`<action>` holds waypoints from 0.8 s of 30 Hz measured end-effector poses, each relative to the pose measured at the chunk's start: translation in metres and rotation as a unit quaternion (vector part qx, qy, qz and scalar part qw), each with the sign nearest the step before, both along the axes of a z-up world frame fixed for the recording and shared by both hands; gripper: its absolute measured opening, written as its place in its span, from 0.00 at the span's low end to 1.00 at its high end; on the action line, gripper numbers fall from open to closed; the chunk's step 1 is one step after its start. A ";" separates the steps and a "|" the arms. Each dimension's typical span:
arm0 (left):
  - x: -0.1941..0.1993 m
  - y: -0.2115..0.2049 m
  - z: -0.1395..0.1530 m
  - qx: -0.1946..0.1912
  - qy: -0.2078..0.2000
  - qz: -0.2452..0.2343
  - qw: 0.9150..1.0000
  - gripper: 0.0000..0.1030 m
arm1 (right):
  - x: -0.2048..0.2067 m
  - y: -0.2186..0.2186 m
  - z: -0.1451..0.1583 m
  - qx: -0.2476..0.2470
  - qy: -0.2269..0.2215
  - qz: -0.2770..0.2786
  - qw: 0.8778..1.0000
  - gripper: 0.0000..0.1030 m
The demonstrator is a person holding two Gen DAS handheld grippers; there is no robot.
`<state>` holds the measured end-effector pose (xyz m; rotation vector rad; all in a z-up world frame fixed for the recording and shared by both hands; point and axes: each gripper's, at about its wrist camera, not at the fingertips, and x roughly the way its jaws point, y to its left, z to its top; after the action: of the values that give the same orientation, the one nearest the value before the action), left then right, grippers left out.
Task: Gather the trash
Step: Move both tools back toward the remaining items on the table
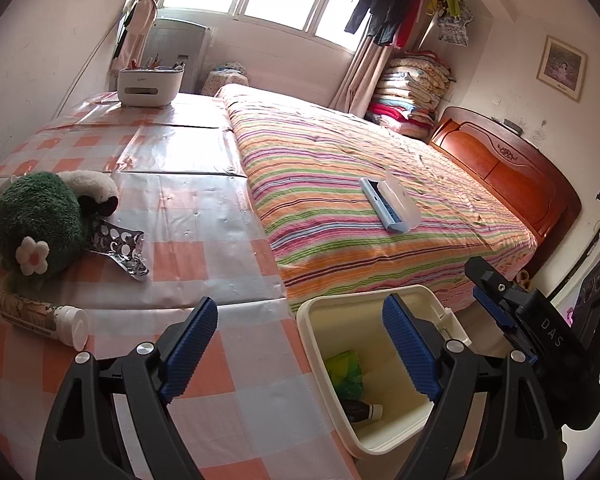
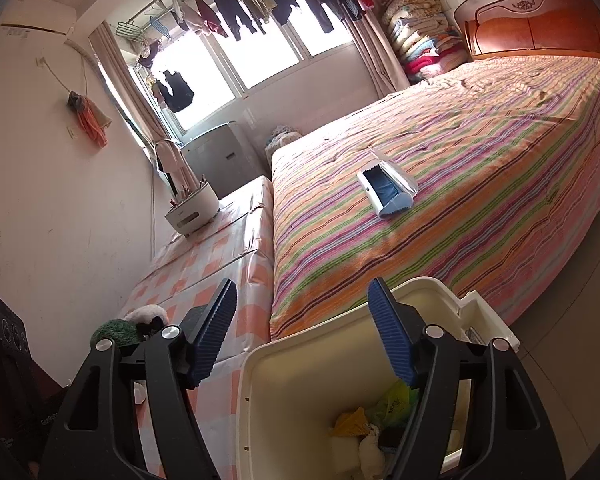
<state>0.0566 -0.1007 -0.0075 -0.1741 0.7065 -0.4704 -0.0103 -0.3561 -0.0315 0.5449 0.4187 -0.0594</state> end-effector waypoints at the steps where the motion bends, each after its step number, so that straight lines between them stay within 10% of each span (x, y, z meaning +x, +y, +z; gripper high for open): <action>1: 0.001 0.006 -0.001 0.000 0.002 0.008 1.000 0.80 | 0.002 0.003 0.000 -0.001 0.002 0.004 1.000 0.66; 24: -0.005 0.143 -0.005 0.071 -0.022 0.145 0.987 0.80 | 0.054 0.128 -0.001 -0.045 0.033 0.153 0.987 0.67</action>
<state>0.0517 0.0427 -0.0121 -0.1293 0.6569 -0.1443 0.0437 -0.2279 -0.0320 0.3853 0.5587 0.1991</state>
